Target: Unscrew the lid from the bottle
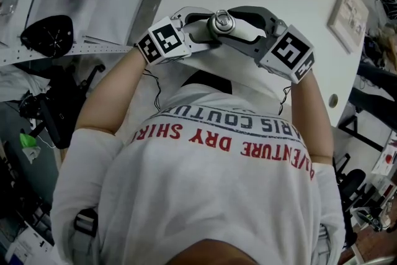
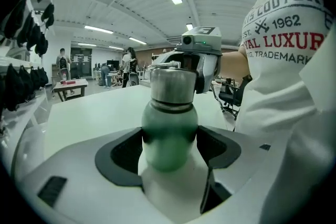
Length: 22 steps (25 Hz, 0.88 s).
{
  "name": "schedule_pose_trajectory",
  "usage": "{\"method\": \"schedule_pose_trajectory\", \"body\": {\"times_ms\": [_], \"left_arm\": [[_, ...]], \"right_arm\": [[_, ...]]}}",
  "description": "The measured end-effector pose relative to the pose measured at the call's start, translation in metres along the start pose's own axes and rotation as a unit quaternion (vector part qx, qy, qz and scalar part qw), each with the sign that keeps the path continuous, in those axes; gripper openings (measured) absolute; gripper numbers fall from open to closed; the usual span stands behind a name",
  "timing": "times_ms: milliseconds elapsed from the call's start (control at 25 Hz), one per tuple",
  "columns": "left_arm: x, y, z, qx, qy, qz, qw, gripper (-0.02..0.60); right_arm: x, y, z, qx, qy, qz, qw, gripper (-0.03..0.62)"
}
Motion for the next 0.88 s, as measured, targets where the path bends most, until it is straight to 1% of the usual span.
{"method": "schedule_pose_trajectory", "body": {"times_ms": [280, 440, 560, 720, 880], "left_arm": [[0.003, 0.002, 0.006, -0.038, 0.027, 0.035, 0.9983, 0.342], [0.005, 0.002, 0.008, -0.055, 0.041, 0.058, 0.9959, 0.342], [0.009, 0.003, 0.010, -0.065, 0.053, 0.077, 0.9935, 0.342], [0.012, 0.003, 0.009, -0.067, 0.057, 0.088, 0.9922, 0.342], [0.010, 0.003, 0.008, -0.061, 0.052, 0.084, 0.9932, 0.342]], "right_arm": [[0.000, 0.001, -0.006, 0.048, -0.037, 0.008, 0.998, 0.232], [0.002, 0.003, -0.007, 0.073, -0.067, 0.018, 0.995, 0.232], [0.004, 0.003, -0.010, 0.088, -0.078, 0.020, 0.993, 0.232], [0.004, 0.002, -0.011, 0.097, -0.082, 0.019, 0.992, 0.232], [0.005, 0.003, -0.010, 0.089, -0.080, 0.019, 0.993, 0.233]]}}
Point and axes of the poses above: the fingertips, and each gripper's own axes: y forward along the fingers, z to its left, x out of its top, the point moved 8 cm from there along -y, backward along the fingers, and after that the axes turned 15 degrees about -y, right-handed, at the moved point
